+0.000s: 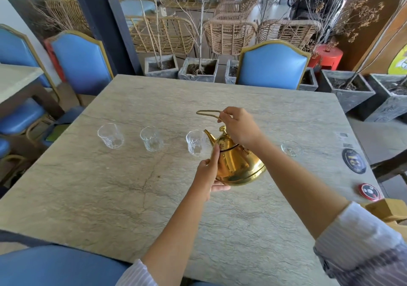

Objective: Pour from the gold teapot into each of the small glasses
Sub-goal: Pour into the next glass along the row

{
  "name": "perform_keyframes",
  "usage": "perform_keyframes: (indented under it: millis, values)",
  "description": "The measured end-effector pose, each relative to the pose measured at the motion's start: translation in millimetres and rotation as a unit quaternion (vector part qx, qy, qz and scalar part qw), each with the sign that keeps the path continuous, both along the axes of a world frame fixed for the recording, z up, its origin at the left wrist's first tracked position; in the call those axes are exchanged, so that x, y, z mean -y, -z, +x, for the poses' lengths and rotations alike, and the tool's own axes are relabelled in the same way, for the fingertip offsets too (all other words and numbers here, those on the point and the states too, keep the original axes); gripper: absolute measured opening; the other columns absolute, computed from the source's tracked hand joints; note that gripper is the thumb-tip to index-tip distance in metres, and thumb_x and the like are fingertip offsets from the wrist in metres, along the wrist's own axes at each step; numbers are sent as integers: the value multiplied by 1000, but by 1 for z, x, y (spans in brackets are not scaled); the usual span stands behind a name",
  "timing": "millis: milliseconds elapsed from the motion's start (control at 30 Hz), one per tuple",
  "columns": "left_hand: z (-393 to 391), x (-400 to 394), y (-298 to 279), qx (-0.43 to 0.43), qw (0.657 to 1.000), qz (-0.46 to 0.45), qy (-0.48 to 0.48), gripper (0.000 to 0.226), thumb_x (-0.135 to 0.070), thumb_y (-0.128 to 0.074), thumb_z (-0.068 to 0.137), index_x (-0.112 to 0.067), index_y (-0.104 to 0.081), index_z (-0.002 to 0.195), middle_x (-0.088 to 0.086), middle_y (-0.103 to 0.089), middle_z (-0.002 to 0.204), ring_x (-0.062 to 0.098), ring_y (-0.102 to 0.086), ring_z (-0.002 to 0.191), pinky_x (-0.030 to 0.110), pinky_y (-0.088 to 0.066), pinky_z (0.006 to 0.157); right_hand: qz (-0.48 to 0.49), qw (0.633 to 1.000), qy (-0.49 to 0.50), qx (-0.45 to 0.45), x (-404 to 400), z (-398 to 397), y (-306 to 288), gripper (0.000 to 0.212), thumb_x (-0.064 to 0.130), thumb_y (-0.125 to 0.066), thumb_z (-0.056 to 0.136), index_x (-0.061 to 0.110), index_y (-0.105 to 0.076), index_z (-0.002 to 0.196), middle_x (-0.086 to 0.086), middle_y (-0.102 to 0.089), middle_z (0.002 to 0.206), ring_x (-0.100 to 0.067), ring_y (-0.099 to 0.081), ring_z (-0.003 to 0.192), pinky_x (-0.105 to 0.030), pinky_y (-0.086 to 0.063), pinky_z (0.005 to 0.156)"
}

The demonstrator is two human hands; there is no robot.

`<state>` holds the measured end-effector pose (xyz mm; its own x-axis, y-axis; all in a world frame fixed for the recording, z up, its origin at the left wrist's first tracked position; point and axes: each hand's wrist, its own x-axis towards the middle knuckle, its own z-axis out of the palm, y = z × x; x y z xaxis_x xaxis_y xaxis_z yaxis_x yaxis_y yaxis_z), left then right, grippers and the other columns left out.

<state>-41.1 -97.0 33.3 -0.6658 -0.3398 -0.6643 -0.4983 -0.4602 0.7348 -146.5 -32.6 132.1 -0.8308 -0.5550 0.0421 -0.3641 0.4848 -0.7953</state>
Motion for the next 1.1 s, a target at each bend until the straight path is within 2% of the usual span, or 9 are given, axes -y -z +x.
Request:
perform_keyframes:
  millis: [100,167,300,467,667,767,900,1100]
  values:
    - [2,9,-2,7,1000,1,-1,103,-88,-54,55,-12,-59,123,12,-72,106,31,-75,84,46,-65,72,20,1000,-10,8,16,-2,-2,38,22,-41,101,-2,-70,98,4,-58,68,-7,-46,48,-18,-33,41]
    - [4,13,-2,14,1000,10,-2,100,-88,-54,58,-11,-60,120,14,-72,106,32,-74,85,46,-64,72,35,999,-13,23,25,-3,-3,36,21,-42,100,-3,-69,99,6,-55,64,-8,-44,46,-18,-31,38]
    - [6,16,-3,17,1000,26,-1,76,-84,-48,75,-13,-60,99,14,-71,94,31,-72,83,48,-63,77,67,997,-20,32,38,-1,-7,37,17,-42,99,-9,-68,100,1,-50,59,-13,-41,45,-24,-29,41]
    - [6,16,-8,10,999,35,-4,84,-84,-45,78,-10,-58,116,14,-70,98,30,-72,84,42,-64,68,89,995,-19,28,46,-3,-10,37,17,-41,99,-8,-69,100,-2,-51,58,-14,-40,45,-25,-28,42]
    - [4,9,-16,-6,999,53,-4,87,-83,-43,79,-10,-55,124,17,-69,110,31,-72,86,40,-63,62,106,994,-23,25,48,-8,-17,36,14,-42,97,-10,-68,101,-13,-61,74,-15,-42,46,-25,-30,41]
    - [4,7,-20,-11,998,56,2,81,-82,-42,81,-12,-56,119,16,-69,104,31,-71,88,43,-64,70,121,992,-27,27,47,-7,-22,36,13,-41,96,-8,-69,103,-13,-62,77,-18,-46,49,-25,-31,41]
    - [3,3,-27,-23,998,56,18,75,-81,-40,83,-15,-56,115,12,-70,98,30,-72,87,48,-62,83,132,990,-31,51,44,-5,-33,36,8,-39,97,-10,-67,109,-13,-56,84,-24,-51,67,-28,-35,46]
    - [4,-3,-41,-49,997,56,30,69,-77,-37,88,-17,-55,116,11,-69,97,29,-70,88,50,-60,88,144,989,-31,10,43,-9,-44,35,13,-41,97,-6,-69,106,-9,-59,71,-18,-46,49,-26,-36,41]
